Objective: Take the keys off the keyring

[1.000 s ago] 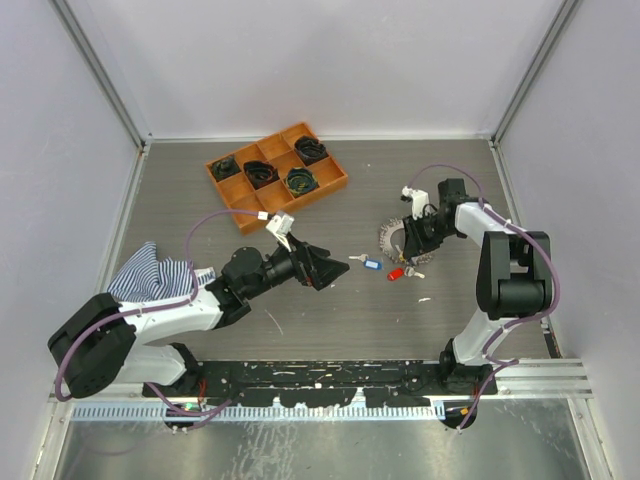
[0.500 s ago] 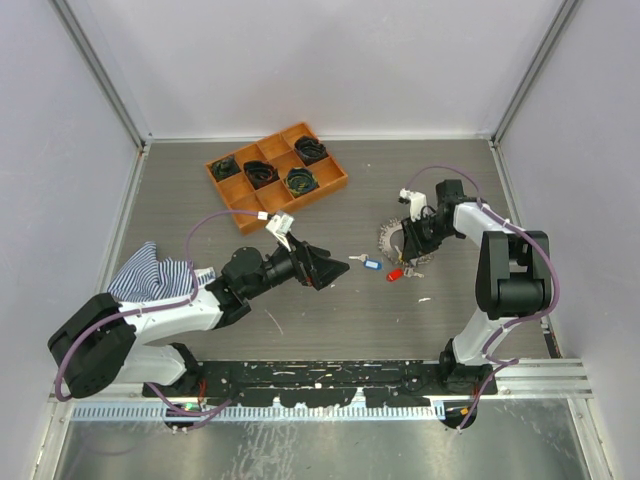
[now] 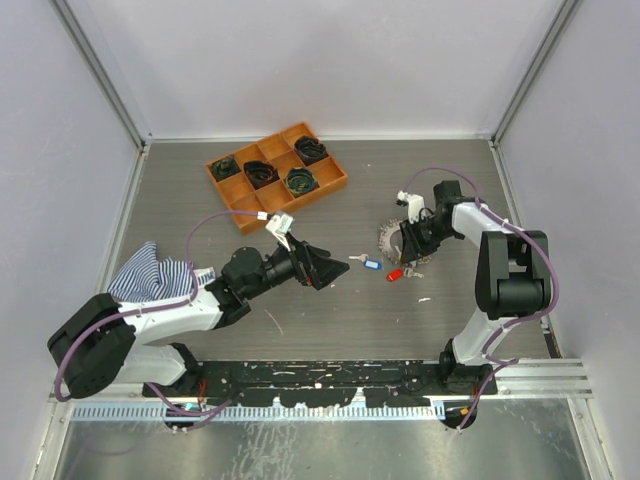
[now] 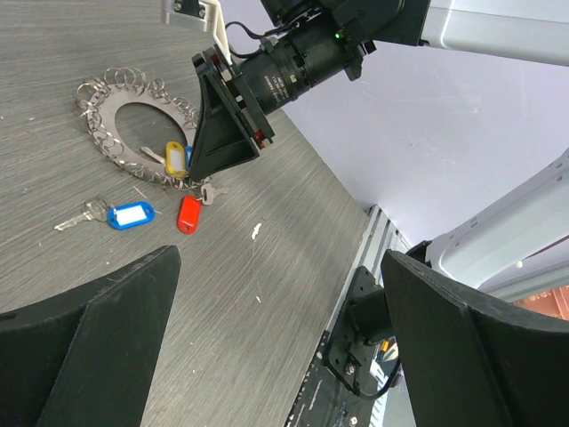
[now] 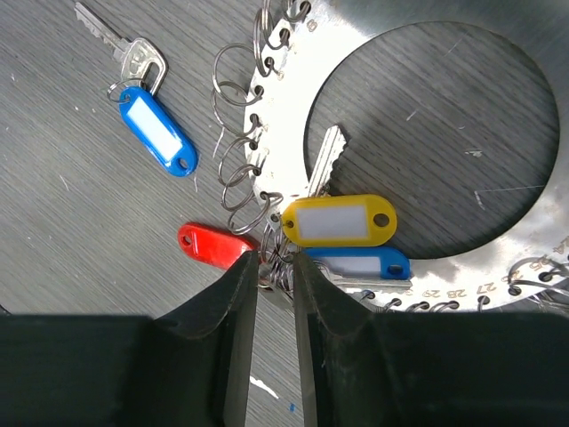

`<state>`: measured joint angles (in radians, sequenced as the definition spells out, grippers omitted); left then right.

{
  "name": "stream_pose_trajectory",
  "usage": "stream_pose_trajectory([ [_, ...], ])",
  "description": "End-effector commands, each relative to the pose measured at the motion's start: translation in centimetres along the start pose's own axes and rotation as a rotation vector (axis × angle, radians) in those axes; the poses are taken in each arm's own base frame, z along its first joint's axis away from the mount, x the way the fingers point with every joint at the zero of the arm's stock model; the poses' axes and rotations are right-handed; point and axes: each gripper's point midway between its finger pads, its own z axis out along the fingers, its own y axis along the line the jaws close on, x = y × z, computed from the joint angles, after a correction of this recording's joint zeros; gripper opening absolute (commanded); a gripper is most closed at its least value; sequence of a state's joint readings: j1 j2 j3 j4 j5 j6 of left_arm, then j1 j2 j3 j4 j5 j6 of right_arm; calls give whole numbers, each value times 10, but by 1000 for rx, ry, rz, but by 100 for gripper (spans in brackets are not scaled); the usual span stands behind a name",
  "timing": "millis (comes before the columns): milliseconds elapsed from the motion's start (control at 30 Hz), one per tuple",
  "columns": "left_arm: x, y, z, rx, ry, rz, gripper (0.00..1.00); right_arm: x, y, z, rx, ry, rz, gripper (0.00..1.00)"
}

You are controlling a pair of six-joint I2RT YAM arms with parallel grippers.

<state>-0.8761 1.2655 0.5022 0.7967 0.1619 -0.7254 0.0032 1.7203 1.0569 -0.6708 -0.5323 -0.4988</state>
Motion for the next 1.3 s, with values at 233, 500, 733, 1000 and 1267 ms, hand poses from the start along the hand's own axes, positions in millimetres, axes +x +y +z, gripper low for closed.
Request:
stream_pose_trajectory([
  [233, -22, -24, -7, 79, -78, 3, 98, -3, 3, -1, 7, 7, -27, 26],
  [500, -24, -25, -7, 79, -82, -13, 98, 0, 3, 2, 4, 26, -23, 26],
  [733, -29, -30, -12, 76, -88, -45, 98, -13, 10, -9, 0, -33, -37, 6],
  [1000, -32, -17, -10, -10, -116, -186, 98, -43, 28, -42, -7, -202, -100, 1],
  [1267, -26, -1, 19, -84, -113, -364, 99, -67, 47, -69, -10, -345, -160, 1],
])
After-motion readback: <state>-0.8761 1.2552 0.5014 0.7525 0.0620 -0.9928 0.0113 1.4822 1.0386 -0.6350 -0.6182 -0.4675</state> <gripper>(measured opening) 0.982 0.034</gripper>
